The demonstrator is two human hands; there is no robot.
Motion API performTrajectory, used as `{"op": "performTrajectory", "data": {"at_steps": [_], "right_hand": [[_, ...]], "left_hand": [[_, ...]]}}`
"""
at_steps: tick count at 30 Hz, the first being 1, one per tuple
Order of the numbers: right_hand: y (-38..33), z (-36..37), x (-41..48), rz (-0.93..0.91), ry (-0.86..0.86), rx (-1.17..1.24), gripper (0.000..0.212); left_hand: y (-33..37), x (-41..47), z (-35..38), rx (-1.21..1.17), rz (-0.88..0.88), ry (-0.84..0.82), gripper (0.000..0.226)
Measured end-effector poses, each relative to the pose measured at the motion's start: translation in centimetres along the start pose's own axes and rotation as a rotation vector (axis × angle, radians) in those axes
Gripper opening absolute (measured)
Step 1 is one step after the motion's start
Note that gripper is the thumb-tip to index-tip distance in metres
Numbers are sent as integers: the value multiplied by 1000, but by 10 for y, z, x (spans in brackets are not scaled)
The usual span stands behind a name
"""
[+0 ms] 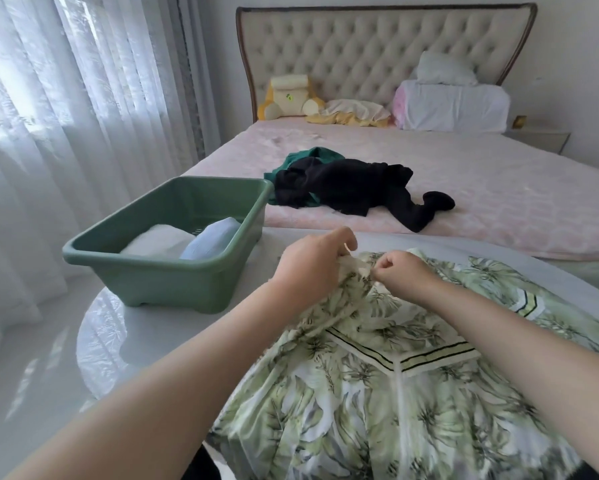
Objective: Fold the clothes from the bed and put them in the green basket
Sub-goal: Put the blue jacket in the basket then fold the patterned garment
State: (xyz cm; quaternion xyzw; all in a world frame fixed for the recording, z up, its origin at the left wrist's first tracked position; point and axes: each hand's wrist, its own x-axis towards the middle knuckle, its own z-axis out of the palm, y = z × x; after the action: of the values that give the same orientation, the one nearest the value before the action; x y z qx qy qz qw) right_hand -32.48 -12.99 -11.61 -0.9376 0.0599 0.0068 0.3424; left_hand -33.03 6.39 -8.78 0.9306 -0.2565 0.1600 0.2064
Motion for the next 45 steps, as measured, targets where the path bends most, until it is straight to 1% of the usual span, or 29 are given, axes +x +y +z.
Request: {"op": "performTrajectory", "data": {"at_steps": [1, 3, 4, 5, 6, 7, 8, 9, 10, 11, 13, 15, 16, 19, 21, 22, 24, 26, 28, 31, 32, 34, 35, 37, 39, 40, 41, 43, 45], "right_hand": [[7, -5, -4, -6, -49, -17, 13], [14, -12, -16, -123, -184, 52, 52], [13, -15, -20, -186, -259, 109, 64], [13, -16, -22, -244, -322, 152, 69], [13, -15, -22, -290, -361, 188, 63], [12, -14, -22, -307, -335, 208, 47], [12, -12, -21, -290, -266, 216, 23], [11, -12, -20, -275, -186, 216, 9], [14, -12, -16, -257, -105, 215, 27], [19, -11, -13, -194, -28, 239, 35], [29, -14, -7, -13, 120, 332, 32], [40, -20, 0, 134, 259, 311, 27], [42, -25, -1, 193, 266, 235, 23], [42, -35, -9, 308, 23, -247, 13], [39, -36, -13, 362, -129, -518, 35], [40, -35, -12, 343, -144, -581, 54], [44, -29, -8, 183, -84, -553, 85], [46, -22, -3, -39, -20, -477, 98], [45, -17, -1, -190, 13, -488, 110], [41, -10, 0, -358, -68, -706, 123], [41, -8, 0, -397, -106, -774, 124], [40, -3, 2, -441, -138, -844, 117], [39, -1, 3, -461, -122, -846, 107], [38, 2, 4, -493, -69, -826, 85], [39, 2, 4, -490, -33, -771, 75], [39, 1, 4, -475, -33, -725, 72], [39, 0, 4, -447, -44, -667, 68], [39, -3, 2, -378, -66, -550, 56], [42, -4, 3, -337, -36, -466, 45]], "left_hand": [[5, 2, 7, 42, 46, 6, 39], [13, 1, 22, 116, 187, 21, 35], [17, 1, 28, 121, 251, 25, 33], [20, 2, 33, 119, 307, 35, 30], [21, 3, 37, 117, 352, 56, 28], [22, 6, 39, 114, 386, 101, 27], [22, 8, 39, 113, 398, 150, 28], [20, 12, 39, 106, 395, 198, 31], [17, 16, 38, 88, 379, 231, 35], [13, 20, 35, 54, 351, 249, 40], [4, 21, 30, -46, 232, 252, 40], [-10, 21, 31, -117, 66, 159, 34], [-19, 20, 34, -123, -16, 62, 33], [-45, 14, 48, -9, -136, -333, 40], [-56, 9, 56, 82, -161, -523, 48], [-58, 9, 60, 95, -158, -553, 50], [-59, 12, 65, 95, -122, -541, 52], [-58, 20, 70, 106, -79, -509, 49], [-58, 26, 73, 151, -47, -465, 43], [-60, 30, 70, 248, 13, -385, 19], [-61, 31, 66, 342, 18, -359, 15], [-64, 32, 57, 619, -34, -296, 18], [-65, 31, 52, 721, -87, -264, 22], [-67, 30, 47, 769, -123, -182, 29], [-61, 28, 48, 635, -68, -167, 29], [-54, 27, 49, 491, -69, -187, 22], [-45, 25, 51, 309, -121, -233, 21], [-29, 24, 57, -2, -283, -419, 38], [-20, 23, 61, -116, -354, -513, 48]]}}
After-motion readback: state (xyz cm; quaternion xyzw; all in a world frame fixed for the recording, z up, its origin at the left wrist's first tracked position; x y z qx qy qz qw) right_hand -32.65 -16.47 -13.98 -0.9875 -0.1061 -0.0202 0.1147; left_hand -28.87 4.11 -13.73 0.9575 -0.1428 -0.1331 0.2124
